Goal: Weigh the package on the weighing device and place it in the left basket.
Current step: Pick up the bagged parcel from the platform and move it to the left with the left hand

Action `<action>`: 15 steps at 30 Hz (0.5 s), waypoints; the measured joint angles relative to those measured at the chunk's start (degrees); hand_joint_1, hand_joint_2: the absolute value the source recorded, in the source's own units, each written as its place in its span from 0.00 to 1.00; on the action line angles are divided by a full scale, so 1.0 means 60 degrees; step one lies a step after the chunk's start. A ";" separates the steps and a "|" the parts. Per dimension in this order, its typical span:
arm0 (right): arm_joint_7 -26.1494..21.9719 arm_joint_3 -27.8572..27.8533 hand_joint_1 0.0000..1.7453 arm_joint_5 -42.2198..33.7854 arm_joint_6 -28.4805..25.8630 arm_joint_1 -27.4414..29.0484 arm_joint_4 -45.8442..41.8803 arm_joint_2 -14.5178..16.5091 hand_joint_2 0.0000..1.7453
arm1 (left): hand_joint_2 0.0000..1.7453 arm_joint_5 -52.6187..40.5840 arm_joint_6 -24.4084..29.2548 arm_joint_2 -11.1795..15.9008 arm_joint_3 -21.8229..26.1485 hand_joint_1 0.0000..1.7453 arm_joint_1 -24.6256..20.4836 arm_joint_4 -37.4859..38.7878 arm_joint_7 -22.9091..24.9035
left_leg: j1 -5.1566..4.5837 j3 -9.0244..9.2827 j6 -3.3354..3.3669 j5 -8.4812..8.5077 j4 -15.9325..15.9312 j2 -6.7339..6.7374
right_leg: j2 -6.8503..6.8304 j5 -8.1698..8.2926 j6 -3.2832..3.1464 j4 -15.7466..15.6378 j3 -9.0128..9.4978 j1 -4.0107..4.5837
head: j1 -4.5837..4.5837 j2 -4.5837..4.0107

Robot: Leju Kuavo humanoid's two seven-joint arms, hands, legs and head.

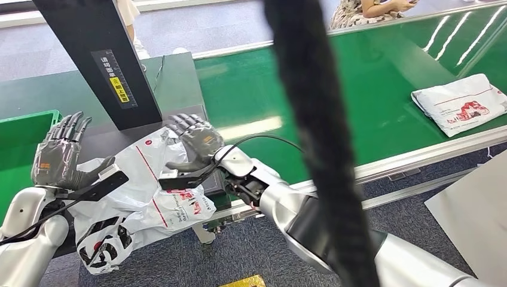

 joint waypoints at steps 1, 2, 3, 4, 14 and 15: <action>0.0080 -0.0180 0.00 0.0009 -0.0026 -0.0012 0.0019 -0.0216 0.00 | 0.00 0.0000 0.0022 0.0019 0.0021 0.00 0.0039 -0.0006 -0.0004 | -0.0001 0.0000 0.0000 0.0000 0.0000 -0.0001 | 0.0000 0.0000 0.0000 0.0000 0.0000 -0.0001 | 0.0000 0.0000; 0.0192 -0.0358 0.00 0.0036 -0.0026 -0.0025 0.0044 -0.0443 0.00 | 0.00 0.0000 0.0031 0.0039 0.0037 0.00 0.0087 -0.0018 -0.0011 | -0.0002 -0.0001 0.0000 0.0000 0.0000 -0.0001 | 0.0000 0.0000 0.0000 -0.0001 0.0000 -0.0001 | 0.0000 0.0000; 0.0352 -0.0533 0.00 0.0091 0.0016 -0.0042 0.0077 -0.0678 0.00 | 0.00 0.0000 0.0028 0.0059 0.0048 0.00 0.0137 -0.0033 -0.0028 | -0.0003 -0.0001 0.0000 0.0000 0.0000 -0.0003 | -0.0001 0.0000 0.0000 -0.0001 0.0000 -0.0001 | 0.0000 0.0000; 0.0528 -0.0693 0.00 0.0169 0.0090 -0.0063 0.0120 -0.0903 0.00 | 0.00 0.0000 0.0017 0.0078 0.0052 0.00 0.0186 -0.0048 -0.0052 | -0.0004 -0.0002 0.0000 -0.0001 0.0000 -0.0004 | -0.0002 0.0000 0.0000 -0.0001 0.0000 -0.0002 | 0.0000 0.0000; 0.1986 -0.1740 0.00 0.0771 0.1196 -0.0221 0.0752 -0.2859 0.00 | 0.00 0.0314 -0.0141 0.0121 -0.0115 0.00 0.0373 -0.0028 -0.0883 | -0.0005 -0.0004 0.0002 -0.0002 0.0000 -0.0011 | -0.0001 0.0001 0.0001 -0.0002 -0.0001 -0.0001 | 0.0000 0.0000; 0.2011 -0.1811 0.00 0.0778 0.1214 -0.0218 0.0806 -0.2986 0.00 | 0.00 0.0356 -0.0098 0.0116 -0.0175 0.00 0.0429 0.0008 -0.0963 | -0.0005 -0.0003 0.0002 -0.0003 0.0000 -0.0007 | 0.0000 0.0001 0.0001 -0.0002 -0.0002 -0.0001 | 0.0000 0.0000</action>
